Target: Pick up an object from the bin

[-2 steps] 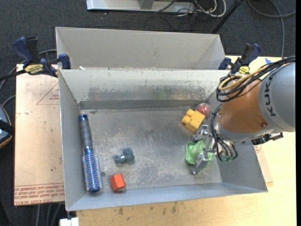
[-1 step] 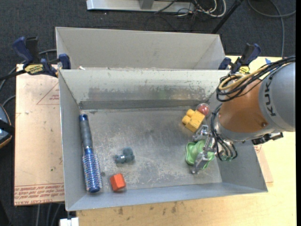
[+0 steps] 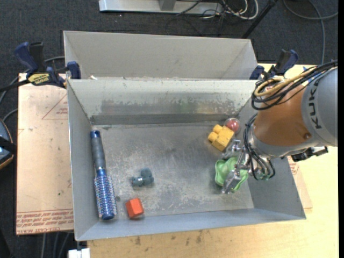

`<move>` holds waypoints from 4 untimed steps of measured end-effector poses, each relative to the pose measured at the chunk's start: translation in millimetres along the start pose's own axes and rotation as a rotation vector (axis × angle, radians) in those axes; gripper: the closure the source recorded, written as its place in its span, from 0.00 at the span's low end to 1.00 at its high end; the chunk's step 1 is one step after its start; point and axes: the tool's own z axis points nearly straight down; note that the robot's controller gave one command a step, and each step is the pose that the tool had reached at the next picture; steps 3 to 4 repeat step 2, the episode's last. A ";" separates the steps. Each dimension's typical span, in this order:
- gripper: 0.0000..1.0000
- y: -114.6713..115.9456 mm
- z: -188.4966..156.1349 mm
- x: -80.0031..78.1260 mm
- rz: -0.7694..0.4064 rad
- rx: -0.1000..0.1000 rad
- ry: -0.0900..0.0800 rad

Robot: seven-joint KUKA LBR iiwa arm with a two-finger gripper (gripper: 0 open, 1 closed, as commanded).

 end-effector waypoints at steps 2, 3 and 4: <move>1.00 1.7 -82.1 -2.8 -0.003 0.000 -0.005; 1.00 1.7 -82.1 -2.8 -0.003 0.000 -0.005; 1.00 1.7 -82.1 -2.8 -0.003 0.000 -0.005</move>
Offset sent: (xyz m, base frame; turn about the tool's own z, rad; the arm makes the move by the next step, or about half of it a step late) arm -0.0001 0.0001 0.0160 0.0000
